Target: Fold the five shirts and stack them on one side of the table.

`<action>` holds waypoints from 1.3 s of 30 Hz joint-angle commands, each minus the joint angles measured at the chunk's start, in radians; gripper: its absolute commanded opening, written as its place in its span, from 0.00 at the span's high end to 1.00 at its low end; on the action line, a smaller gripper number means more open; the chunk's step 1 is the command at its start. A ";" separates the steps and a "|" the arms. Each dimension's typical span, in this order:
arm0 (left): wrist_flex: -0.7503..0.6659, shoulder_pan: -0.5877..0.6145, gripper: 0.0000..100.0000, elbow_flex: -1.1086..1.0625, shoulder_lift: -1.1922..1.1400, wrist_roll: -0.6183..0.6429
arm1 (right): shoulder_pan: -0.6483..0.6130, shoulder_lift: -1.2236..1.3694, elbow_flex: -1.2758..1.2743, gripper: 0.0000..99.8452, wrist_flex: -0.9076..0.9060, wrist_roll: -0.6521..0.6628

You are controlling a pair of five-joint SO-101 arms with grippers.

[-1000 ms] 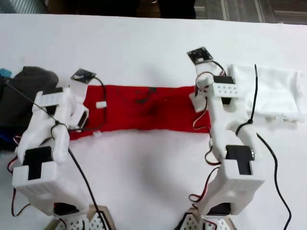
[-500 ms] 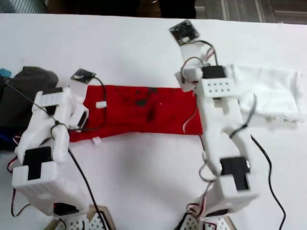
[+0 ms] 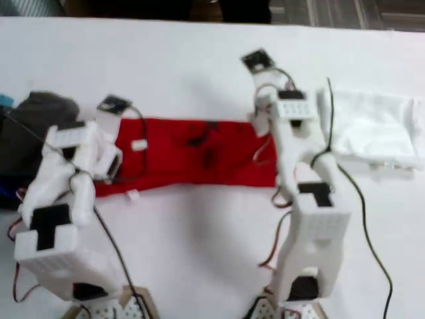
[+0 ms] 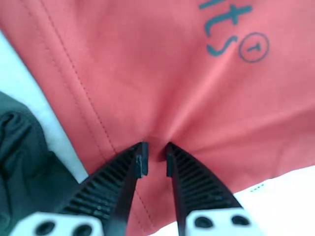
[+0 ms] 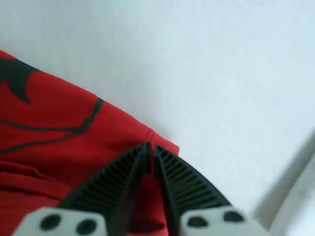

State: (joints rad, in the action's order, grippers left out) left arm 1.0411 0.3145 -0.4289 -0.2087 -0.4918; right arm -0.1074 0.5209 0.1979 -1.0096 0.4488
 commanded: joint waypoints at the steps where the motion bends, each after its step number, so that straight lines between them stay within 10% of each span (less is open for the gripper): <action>1: -0.028 0.021 0.91 -0.005 -0.006 -0.006 | 0.010 -0.084 0.126 0.98 -0.085 -0.006; 20: -0.028 0.021 0.91 -0.005 -0.006 -0.006 | 0.366 -0.024 0.285 0.80 -0.137 0.097; 39: -0.028 0.021 0.91 -0.008 -0.006 0.000 | 0.312 0.325 0.528 0.80 -0.090 0.172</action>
State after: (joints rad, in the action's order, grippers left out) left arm 1.0411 0.3145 -0.4335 -0.2071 -0.4918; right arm 0.1918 0.8017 0.6306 -1.1124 0.6160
